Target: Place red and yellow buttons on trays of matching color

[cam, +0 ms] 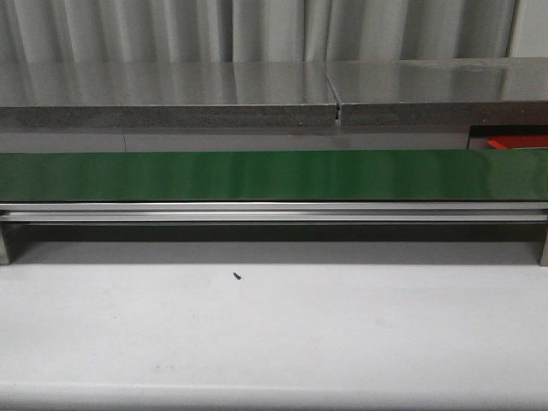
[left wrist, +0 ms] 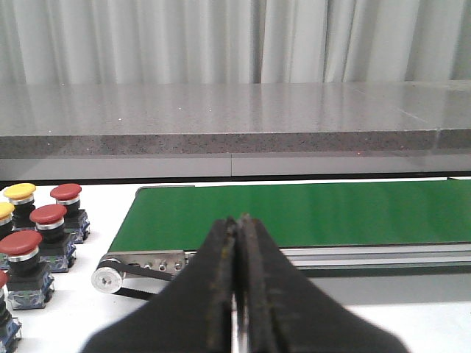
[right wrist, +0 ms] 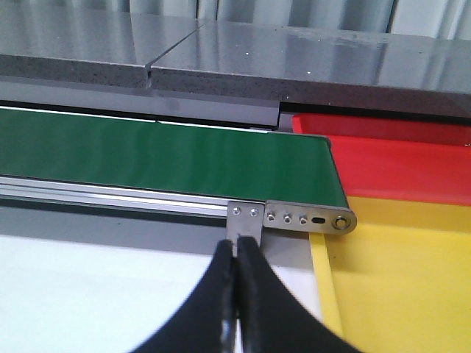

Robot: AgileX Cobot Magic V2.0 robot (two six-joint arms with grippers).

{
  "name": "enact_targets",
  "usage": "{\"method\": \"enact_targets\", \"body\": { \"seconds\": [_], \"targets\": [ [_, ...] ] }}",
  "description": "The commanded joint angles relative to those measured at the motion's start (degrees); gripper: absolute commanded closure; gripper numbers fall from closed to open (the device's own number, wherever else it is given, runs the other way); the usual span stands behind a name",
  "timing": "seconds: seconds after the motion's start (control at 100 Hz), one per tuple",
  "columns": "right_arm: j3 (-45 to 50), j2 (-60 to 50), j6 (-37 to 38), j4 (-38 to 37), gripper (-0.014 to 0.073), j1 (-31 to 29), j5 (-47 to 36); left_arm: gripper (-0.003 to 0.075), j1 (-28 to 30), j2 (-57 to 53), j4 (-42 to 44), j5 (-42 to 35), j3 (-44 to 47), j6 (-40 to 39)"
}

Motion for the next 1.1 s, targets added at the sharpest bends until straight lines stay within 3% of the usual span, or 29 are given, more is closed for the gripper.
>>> {"method": "enact_targets", "body": {
  "seconds": [0.0,0.52,0.67,0.85,1.09],
  "targets": [
    [0.0,-1.0,-0.2,-0.1,0.0661,0.0,-4.4,0.0739,-0.3,-1.8,-0.3,-4.7,0.4,-0.4],
    [0.0,-1.0,-0.2,-0.1,0.0661,0.0,-4.4,0.0739,-0.3,-1.1,-2.4,-3.3,-3.3,-0.4],
    [0.0,-1.0,-0.2,-0.1,0.0661,0.0,-4.4,0.0739,-0.3,2.7,-3.5,5.1,-10.0,-0.4],
    [0.0,-1.0,-0.2,-0.1,0.0661,0.0,-4.4,0.0739,-0.3,11.2,-5.7,8.6,-19.4,-0.4],
    [0.0,-1.0,-0.2,-0.1,0.0661,0.0,-4.4,0.0739,-0.3,27.4,-5.7,26.6,-35.8,-0.4]
  ]
}}
